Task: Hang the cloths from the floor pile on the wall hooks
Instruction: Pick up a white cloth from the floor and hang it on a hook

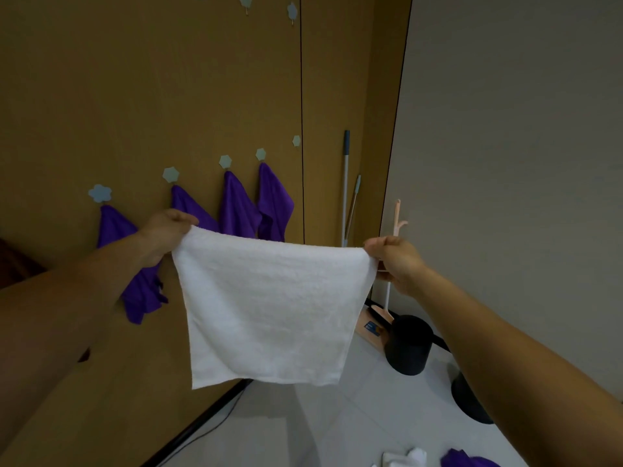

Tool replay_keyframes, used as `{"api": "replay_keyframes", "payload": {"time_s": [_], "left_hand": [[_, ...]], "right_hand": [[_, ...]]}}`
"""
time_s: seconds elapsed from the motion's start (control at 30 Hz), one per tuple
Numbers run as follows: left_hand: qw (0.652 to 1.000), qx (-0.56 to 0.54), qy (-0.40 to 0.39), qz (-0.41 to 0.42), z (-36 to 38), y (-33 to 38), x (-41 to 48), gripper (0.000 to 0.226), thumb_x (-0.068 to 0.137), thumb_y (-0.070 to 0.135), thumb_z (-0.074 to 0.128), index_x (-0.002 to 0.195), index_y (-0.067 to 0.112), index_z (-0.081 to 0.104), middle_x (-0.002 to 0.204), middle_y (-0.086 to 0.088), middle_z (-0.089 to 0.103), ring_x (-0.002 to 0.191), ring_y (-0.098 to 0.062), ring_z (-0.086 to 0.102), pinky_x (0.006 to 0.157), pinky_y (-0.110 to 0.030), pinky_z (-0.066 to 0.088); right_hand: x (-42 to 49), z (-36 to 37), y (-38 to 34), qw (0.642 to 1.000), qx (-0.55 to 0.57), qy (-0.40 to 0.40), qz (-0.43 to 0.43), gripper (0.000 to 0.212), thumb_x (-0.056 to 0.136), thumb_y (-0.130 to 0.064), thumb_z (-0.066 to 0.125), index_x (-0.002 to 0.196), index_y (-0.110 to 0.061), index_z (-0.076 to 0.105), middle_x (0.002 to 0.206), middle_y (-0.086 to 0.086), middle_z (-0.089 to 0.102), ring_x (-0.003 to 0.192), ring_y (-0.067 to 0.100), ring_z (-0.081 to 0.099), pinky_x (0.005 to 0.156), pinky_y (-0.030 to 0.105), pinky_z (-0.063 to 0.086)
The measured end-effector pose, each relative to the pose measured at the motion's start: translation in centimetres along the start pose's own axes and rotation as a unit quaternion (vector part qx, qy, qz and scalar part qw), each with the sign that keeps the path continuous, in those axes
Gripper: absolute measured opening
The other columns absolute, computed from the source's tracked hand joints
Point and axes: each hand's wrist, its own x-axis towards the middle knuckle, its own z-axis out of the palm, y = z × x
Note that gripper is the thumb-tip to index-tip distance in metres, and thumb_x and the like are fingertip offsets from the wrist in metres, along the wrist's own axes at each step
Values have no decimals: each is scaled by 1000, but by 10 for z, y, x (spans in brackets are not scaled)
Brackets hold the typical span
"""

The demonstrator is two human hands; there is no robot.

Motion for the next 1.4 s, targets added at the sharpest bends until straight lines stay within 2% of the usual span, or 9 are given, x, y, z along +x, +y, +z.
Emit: {"api": "replay_keyframes", "payload": {"time_s": [0.2,0.37,0.47,0.57,0.63,0.73,1.0,1.2,1.4], "left_hand": [[996,87,2,11,5,-2,-3,28,99,8,40,110,4,65,122,-11,58,117,-27,51,93,-31,41],[990,127,-49,-36,7,-6,-7,26,98,11,44,109,6,67,121,-10,58,118,-30,51,94,-38,44],[986,138,-73,-61,6,-10,-10,25,98,16,46,106,5,66,103,-9,58,98,-31,54,60,-30,43],[986,127,-70,-82,8,-14,-11,19,95,14,50,96,0,63,88,-16,56,77,-27,50,55,-27,37],[983,142,-67,-96,9,-14,-13,16,94,9,50,81,3,57,74,-14,50,64,-25,44,52,-26,34],[980,155,-82,-97,11,-17,-15,18,92,6,48,75,6,52,69,-13,46,62,-25,42,52,-27,33],[973,36,-150,-170,-2,-22,-22,22,84,27,57,69,11,58,60,-9,49,56,-22,42,52,-28,30],[959,43,-233,-153,-13,-18,-25,12,78,16,69,87,9,68,84,-10,63,74,-21,55,62,-29,40],[957,115,-249,-89,-9,-5,-34,21,77,6,75,97,4,68,96,-17,70,86,-31,64,67,-34,48]], "right_hand": [[13,3,0,956,-275,51,-85,16,96,-25,51,101,-11,58,92,7,61,86,23,60,79,41,53],[14,3,-8,928,-354,42,-106,15,98,-25,47,95,-16,59,88,3,62,85,21,61,80,39,53],[13,3,-8,933,-352,11,-79,18,98,-19,47,93,-12,63,94,8,64,85,24,61,80,40,53],[7,3,-7,953,-303,-6,-24,19,100,-17,44,92,-10,60,82,11,56,54,18,46,45,27,40],[2,3,-8,965,-259,-23,28,17,102,-18,43,100,-9,57,83,11,57,49,18,52,38,21,38],[-2,3,-9,969,-226,-48,84,12,100,-19,49,102,-10,57,98,14,65,67,24,71,43,24,49],[-3,-6,-13,991,1,-110,79,30,78,-24,77,101,-6,66,83,6,69,72,16,63,57,23,51],[3,2,-12,984,-174,-37,3,23,74,0,78,91,-11,67,100,6,65,95,22,60,82,29,52],[11,4,-10,967,-242,41,-71,13,81,-11,75,92,-10,70,87,2,65,79,14,60,71,28,48]]}}
